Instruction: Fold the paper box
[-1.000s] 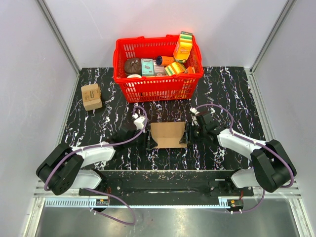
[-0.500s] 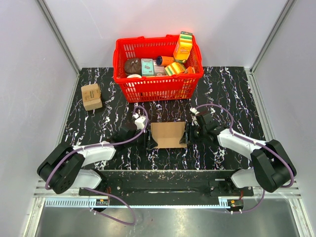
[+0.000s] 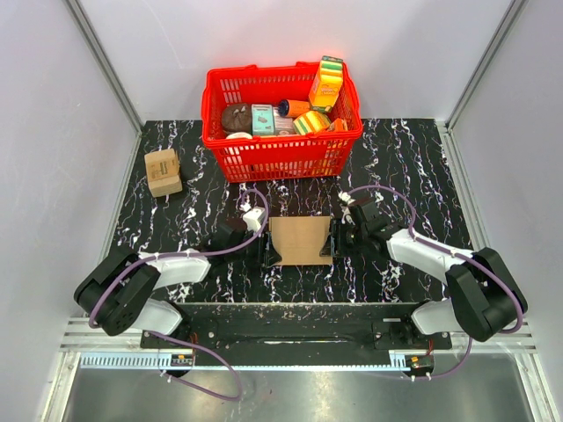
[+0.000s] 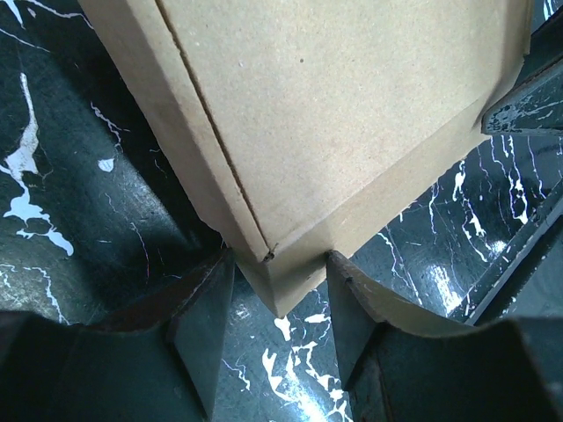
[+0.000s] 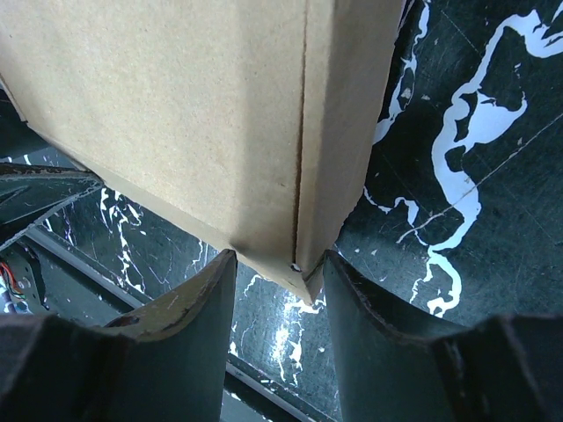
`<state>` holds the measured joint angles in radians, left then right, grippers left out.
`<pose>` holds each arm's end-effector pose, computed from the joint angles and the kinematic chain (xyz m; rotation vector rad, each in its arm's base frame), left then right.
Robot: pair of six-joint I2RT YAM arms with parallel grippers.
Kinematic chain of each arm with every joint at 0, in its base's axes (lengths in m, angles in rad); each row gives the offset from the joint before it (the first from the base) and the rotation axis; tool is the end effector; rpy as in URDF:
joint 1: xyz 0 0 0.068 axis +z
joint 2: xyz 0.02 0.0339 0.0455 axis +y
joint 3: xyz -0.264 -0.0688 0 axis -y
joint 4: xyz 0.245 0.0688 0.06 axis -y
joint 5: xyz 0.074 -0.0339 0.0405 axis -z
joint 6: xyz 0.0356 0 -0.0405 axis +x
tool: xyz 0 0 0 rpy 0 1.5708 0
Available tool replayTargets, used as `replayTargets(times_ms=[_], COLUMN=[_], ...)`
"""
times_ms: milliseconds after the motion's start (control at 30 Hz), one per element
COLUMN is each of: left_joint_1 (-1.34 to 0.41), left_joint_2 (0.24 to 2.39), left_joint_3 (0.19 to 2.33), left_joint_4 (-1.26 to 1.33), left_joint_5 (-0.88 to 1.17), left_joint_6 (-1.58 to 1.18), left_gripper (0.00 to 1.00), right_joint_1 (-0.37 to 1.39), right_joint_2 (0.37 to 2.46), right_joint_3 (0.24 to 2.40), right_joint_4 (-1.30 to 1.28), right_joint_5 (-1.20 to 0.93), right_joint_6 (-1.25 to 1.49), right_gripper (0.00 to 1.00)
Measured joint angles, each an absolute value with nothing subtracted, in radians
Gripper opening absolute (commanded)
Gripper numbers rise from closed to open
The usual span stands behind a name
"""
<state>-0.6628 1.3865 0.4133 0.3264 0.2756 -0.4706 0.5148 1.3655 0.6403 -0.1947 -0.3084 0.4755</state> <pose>0.1875 -0.1587 0.1390 0.3864 2.3197 -0.9016 0.2164 0.1348 0.1685 -0.1878 2.6017 0.7739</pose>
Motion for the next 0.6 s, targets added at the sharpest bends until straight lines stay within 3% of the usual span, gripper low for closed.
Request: replayTargets(times_ms=[200,600], left_joint_1=[-0.663,-0.663], left_joint_2=[1.39,1.389], left_joint_3=[0.413,0.413], left_joint_4=[0.334,0.332], left_joint_5=[0.276,0.275], left_joint_6=[-0.471,-0.468], left_gripper=[0.5,0.5], right_joint_1=[0.514,0.513], right_joint_2=[1.367,1.325], right_joint_3=[0.64,0.647], right_joint_4=[-0.195,-0.221], right_joint_5=[-0.309,-0.298], right_joint_6=[0.476,0.466], right_gripper=[0.51,0.66])
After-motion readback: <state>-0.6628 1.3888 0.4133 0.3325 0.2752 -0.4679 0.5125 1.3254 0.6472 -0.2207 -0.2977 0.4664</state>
